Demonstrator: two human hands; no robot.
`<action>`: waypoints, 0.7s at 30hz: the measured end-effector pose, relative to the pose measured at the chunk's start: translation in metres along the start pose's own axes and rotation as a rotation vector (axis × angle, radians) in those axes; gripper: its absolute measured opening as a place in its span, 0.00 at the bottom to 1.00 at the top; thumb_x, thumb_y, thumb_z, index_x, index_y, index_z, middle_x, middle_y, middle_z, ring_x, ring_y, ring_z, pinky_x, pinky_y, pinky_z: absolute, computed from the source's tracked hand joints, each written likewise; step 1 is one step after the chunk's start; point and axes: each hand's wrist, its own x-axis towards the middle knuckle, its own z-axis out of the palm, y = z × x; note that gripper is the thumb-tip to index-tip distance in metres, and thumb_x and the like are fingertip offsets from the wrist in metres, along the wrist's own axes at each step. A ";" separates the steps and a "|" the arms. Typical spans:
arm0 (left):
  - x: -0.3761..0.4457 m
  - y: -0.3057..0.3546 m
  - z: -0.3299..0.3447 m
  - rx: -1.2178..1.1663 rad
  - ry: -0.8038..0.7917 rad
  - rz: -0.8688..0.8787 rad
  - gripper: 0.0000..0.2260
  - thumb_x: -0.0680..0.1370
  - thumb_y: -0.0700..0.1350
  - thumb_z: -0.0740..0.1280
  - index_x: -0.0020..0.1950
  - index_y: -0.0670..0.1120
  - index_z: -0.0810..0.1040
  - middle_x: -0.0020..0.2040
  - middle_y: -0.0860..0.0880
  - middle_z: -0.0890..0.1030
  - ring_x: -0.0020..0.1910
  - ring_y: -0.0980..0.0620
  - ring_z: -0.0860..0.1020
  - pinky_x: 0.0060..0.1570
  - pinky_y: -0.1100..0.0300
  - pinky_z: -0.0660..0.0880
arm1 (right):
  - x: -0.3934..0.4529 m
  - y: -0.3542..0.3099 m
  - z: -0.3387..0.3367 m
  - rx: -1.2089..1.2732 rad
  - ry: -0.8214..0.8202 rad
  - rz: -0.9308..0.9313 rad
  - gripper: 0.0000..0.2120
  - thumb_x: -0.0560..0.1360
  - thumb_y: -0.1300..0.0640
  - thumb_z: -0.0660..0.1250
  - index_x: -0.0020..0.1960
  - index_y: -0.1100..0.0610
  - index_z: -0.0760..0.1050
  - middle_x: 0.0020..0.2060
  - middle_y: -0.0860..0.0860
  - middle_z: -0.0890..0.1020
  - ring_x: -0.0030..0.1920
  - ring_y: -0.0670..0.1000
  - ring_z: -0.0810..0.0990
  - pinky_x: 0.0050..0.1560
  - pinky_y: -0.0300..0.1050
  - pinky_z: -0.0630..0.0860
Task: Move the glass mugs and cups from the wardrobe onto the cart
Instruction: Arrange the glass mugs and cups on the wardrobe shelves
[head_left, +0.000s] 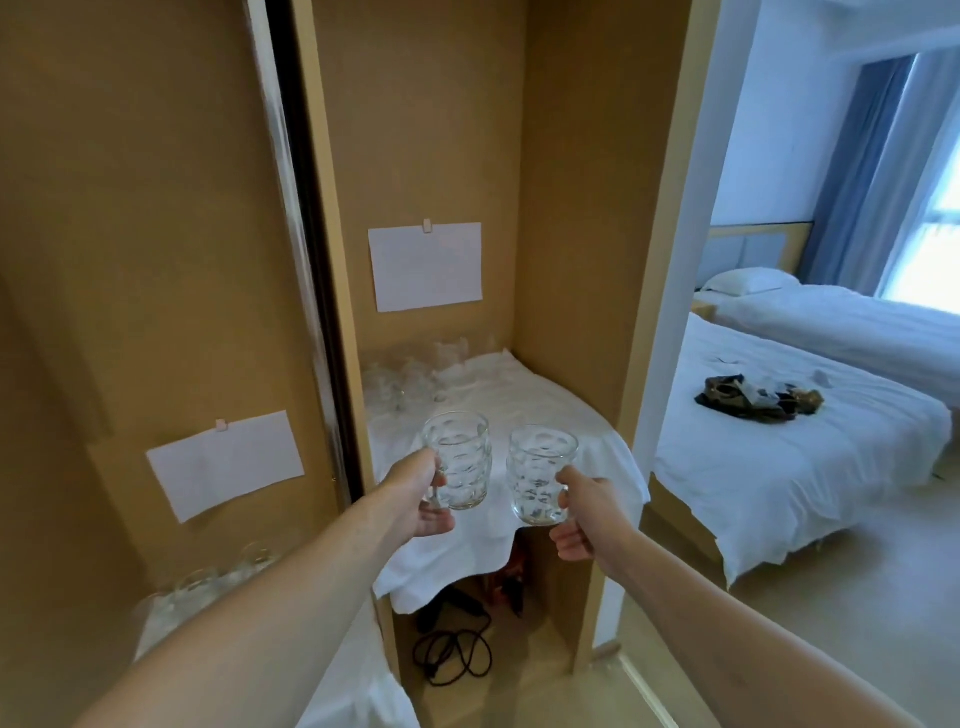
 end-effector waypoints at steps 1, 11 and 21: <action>0.011 0.004 0.005 -0.002 -0.008 -0.003 0.09 0.77 0.47 0.62 0.43 0.42 0.74 0.46 0.38 0.78 0.37 0.41 0.79 0.33 0.52 0.83 | 0.010 -0.002 0.001 -0.003 0.012 0.006 0.20 0.74 0.40 0.64 0.47 0.58 0.75 0.30 0.60 0.83 0.27 0.56 0.79 0.30 0.47 0.78; 0.123 0.044 0.036 0.044 -0.088 -0.065 0.07 0.77 0.46 0.61 0.45 0.43 0.74 0.50 0.39 0.75 0.40 0.42 0.76 0.30 0.54 0.82 | 0.117 -0.018 0.022 0.037 0.084 0.096 0.20 0.73 0.42 0.65 0.46 0.60 0.75 0.27 0.57 0.80 0.24 0.56 0.77 0.27 0.45 0.76; 0.204 0.054 0.047 0.011 -0.106 -0.139 0.06 0.76 0.42 0.59 0.46 0.42 0.75 0.52 0.39 0.72 0.38 0.44 0.70 0.41 0.53 0.76 | 0.183 -0.018 0.045 -0.004 0.128 0.175 0.20 0.74 0.42 0.65 0.48 0.61 0.78 0.30 0.60 0.84 0.30 0.58 0.83 0.32 0.48 0.80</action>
